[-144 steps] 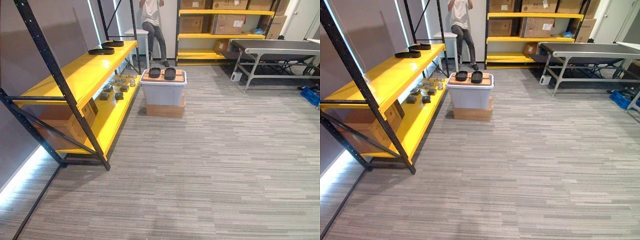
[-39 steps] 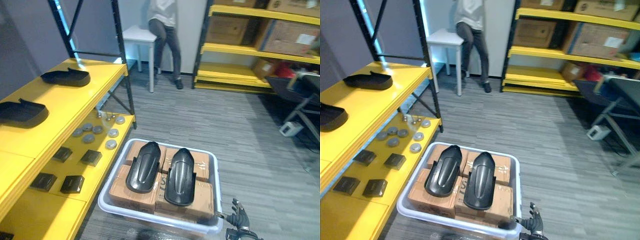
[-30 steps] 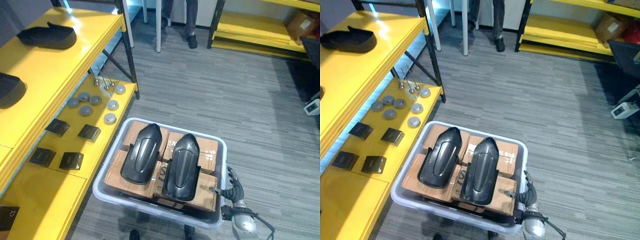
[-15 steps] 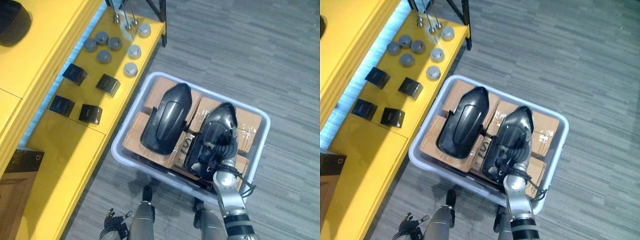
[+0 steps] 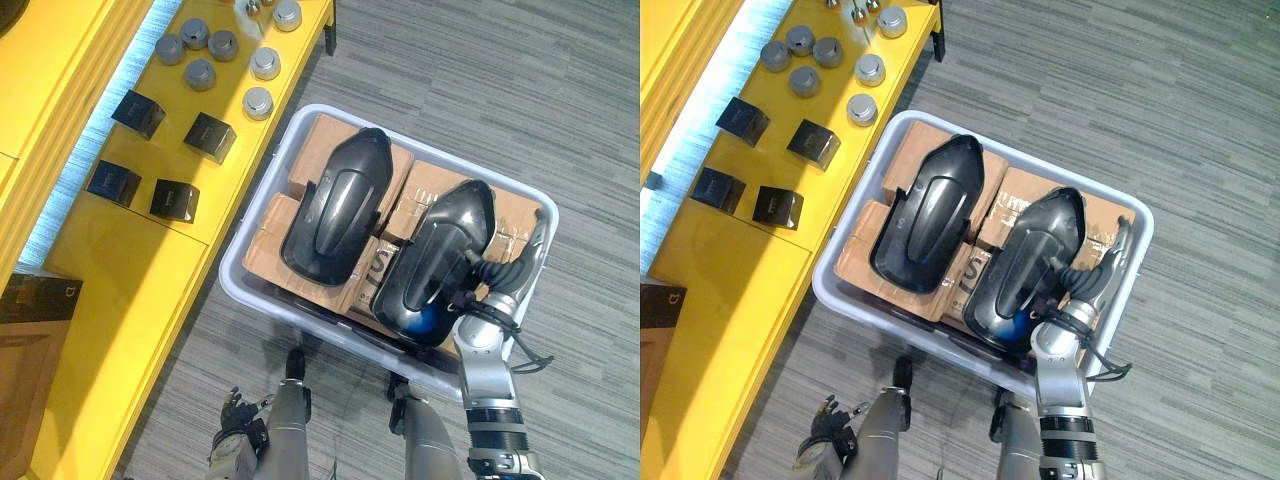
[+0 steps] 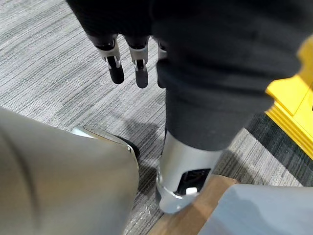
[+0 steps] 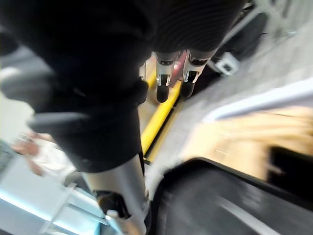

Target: Walk over and take plastic housings, then place them on the shelf

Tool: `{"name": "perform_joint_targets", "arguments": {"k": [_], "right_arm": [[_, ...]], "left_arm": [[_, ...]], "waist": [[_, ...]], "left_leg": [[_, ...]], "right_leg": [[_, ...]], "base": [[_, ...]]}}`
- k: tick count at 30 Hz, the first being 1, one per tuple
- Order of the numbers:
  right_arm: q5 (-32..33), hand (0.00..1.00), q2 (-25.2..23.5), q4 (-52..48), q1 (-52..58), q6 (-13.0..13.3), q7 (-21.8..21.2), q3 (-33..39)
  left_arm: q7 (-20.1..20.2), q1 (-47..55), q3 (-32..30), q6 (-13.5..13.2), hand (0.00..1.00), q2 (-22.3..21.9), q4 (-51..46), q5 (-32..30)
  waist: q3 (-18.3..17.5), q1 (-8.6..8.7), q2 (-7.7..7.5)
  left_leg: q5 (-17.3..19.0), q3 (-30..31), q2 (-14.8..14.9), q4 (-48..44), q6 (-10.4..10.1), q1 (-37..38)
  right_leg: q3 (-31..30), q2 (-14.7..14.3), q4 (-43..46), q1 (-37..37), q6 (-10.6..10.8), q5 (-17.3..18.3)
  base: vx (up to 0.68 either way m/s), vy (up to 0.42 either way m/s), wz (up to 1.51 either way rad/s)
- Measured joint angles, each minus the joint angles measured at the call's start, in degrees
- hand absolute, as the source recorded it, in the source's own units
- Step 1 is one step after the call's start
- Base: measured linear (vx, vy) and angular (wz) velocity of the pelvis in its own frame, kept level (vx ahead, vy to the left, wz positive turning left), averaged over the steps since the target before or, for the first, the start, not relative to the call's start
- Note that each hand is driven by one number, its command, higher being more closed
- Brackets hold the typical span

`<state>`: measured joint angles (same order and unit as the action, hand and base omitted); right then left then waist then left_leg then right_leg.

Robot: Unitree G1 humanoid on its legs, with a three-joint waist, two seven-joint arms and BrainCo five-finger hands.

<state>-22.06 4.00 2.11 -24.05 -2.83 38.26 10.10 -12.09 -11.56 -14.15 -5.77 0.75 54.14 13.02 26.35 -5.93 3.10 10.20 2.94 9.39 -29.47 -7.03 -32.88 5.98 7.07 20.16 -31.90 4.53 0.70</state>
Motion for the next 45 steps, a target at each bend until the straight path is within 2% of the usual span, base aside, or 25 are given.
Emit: {"name": "perform_joint_targets", "arguments": {"k": [4,11,18,23,24,33,37,40,45], "right_arm": [[0.19,0.0,0.06,0.16,-0.21,0.0,-0.01,0.52],[6.03,0.0,-0.2,7.78,-1.5,-0.53,-1.3,1.18],[6.02,0.0,-2.8,10.07,0.06,-1.56,-2.45,-0.07],[5.93,0.0,-2.84,12.84,-0.4,-1.98,-3.33,-0.53],[5.94,1.0,-2.65,13.01,-0.72,-2.18,-3.46,-0.51],[5.74,1.0,-2.58,13.57,-0.48,-3.49,-3.59,0.73],[5.72,1.0,-1.18,15.38,-1.73,-4.93,-4.77,1.18],[5.7,1.0,1.23,17.94,-3.85,-6.62,-5.97,1.23],[2.51,1.0,5.37,19.74,-5.69,-8.78,-7.98,0.98]], "left_arm": [[0.0,0.0,0.0,0.03,0.0,-0.01,-0.02,0.01],[-0.02,-0.05,0.0,0.0,0.0,-0.08,0.1,0.39],[-0.22,-0.25,-0.04,0.04,0.0,0.14,0.65,1.44],[-0.28,-0.72,-0.05,0.21,0.0,0.29,1.0,1.47],[-0.28,-0.82,-0.05,0.22,0.0,0.3,1.03,1.5],[-1.56,-3.43,0.56,0.38,0.0,0.24,0.81,2.63],[-2.5,-3.56,4.94,0.12,0.0,0.55,-2.56,3.84],[-3.01,-3.18,9.6,-0.85,0.0,1.62,-10.27,6.93],[-3.88,-0.3,12.78,-3.61,0.0,4.28,-33.01,10.64]], "waist": [[-0.01,0.04,-0.01],[-0.01,0.05,-0.01],[-0.01,0.28,-0.01],[-0.02,0.5,-0.04],[-0.03,0.5,-0.05],[-0.34,0.98,-0.89],[-0.35,0.76,-0.91],[-0.34,0.43,-0.89],[-0.28,0.68,-0.7]], "left_leg": [[-0.37,-0.38,0.04,1.35,-0.05,0.89],[-1.78,-0.64,0.32,3.46,-0.27,0.7],[-2.71,-0.58,0.58,4.9,-0.52,0.4],[-3.25,0.15,0.65,5.38,-0.63,0.04],[-3.27,0.12,0.66,5.41,-0.62,-0.07],[-4.07,-0.05,1.47,6.37,-1.19,0.26],[-5.55,0.05,1.38,8.52,-1.48,1.84],[-6.78,0.26,0.87,10.57,-1.53,4.3],[-9.18,1.3,-0.78,14.75,-0.99,8.84]], "right_leg": [[-0.18,-0.06,-1.07,0.7,-0.15,-0.32],[-0.03,-0.5,-3.9,0.71,-0.33,-1.94],[0.28,-0.91,-5.81,0.7,-0.61,-3.06],[1.03,-1.04,-5.87,0.57,-0.8,-3.19],[0.99,-1.05,-5.86,0.4,-0.85,-3.23],[0.91,-1.83,-5.7,-0.08,-1.1,-3.49],[1.08,-1.78,-5.6,0.56,-1.14,-3.51],[1.35,-1.6,-5.55,2.26,-1.16,-3.49],[2.41,-0.26,-5.69,5.82,-1.15,-3.46]], "base": [[0.0,0.002,-0.02],[0.0,0.001,-0.02],[0.0,0.001,0.0],[-0.02,0.0,0.06],[-0.04,0.009,-0.03],[0.0,0.001,-0.02],[-0.01,-0.018,0.06],[-0.04,-0.016,0.09],[-0.03,-0.016,0.19]]}}
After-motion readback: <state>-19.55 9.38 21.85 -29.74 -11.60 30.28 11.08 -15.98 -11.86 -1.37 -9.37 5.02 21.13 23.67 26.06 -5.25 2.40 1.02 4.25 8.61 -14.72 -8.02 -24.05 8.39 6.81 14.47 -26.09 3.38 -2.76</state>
